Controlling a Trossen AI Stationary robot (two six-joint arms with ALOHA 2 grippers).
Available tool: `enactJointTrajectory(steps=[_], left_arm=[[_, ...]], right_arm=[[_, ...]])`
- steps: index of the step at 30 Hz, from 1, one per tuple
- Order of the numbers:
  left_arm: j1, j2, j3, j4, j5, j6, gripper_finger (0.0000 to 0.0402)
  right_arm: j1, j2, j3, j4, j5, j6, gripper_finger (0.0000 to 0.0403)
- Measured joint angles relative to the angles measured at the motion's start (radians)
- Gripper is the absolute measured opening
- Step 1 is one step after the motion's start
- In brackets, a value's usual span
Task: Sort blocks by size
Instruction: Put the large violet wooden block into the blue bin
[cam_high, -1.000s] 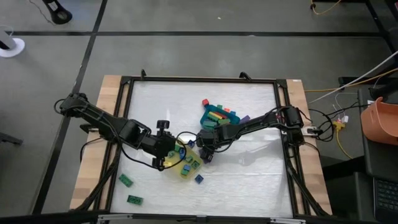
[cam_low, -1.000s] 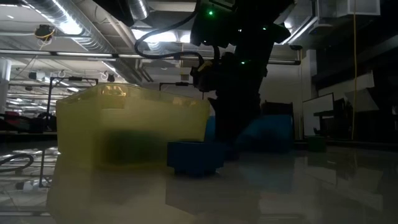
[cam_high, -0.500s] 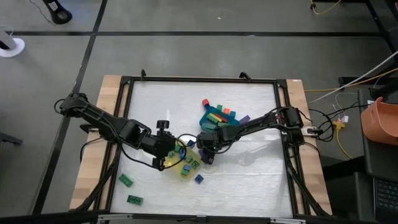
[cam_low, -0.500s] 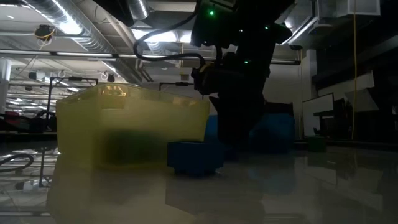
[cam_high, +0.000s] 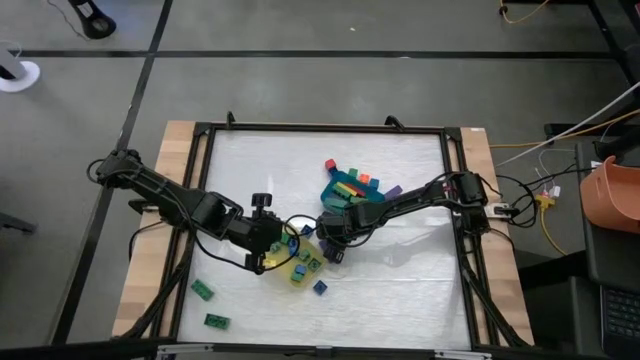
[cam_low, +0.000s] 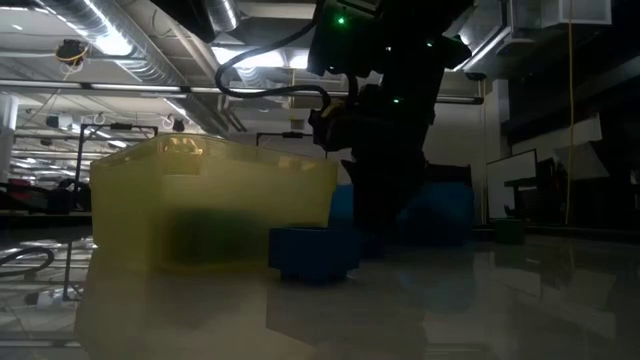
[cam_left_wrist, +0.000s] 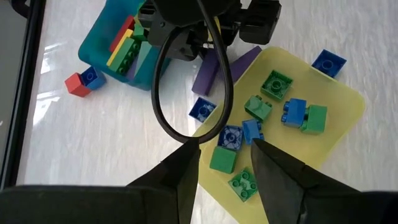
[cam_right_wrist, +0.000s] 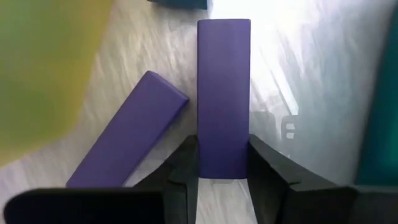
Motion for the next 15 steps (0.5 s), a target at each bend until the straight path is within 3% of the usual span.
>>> enactJointTrajectory(steps=[5,10,15], left_arm=[[0.000,0.000,0.000,0.000,0.000,0.000,0.0133],[0.000,0.000,0.000,0.000,0.000,-0.001,0.0133],[0.000,0.000,0.000,-0.006,0.000,-0.048,0.0133]], right_arm=[[0.000,-0.009,0.000,-0.004,-0.008,0.000,0.0102],[-0.001,-0.073,-0.002,-0.045,-0.010,0.000,0.0128],[-0.001,-0.157,-0.002,-0.085,-0.010,-0.020,0.0113]])
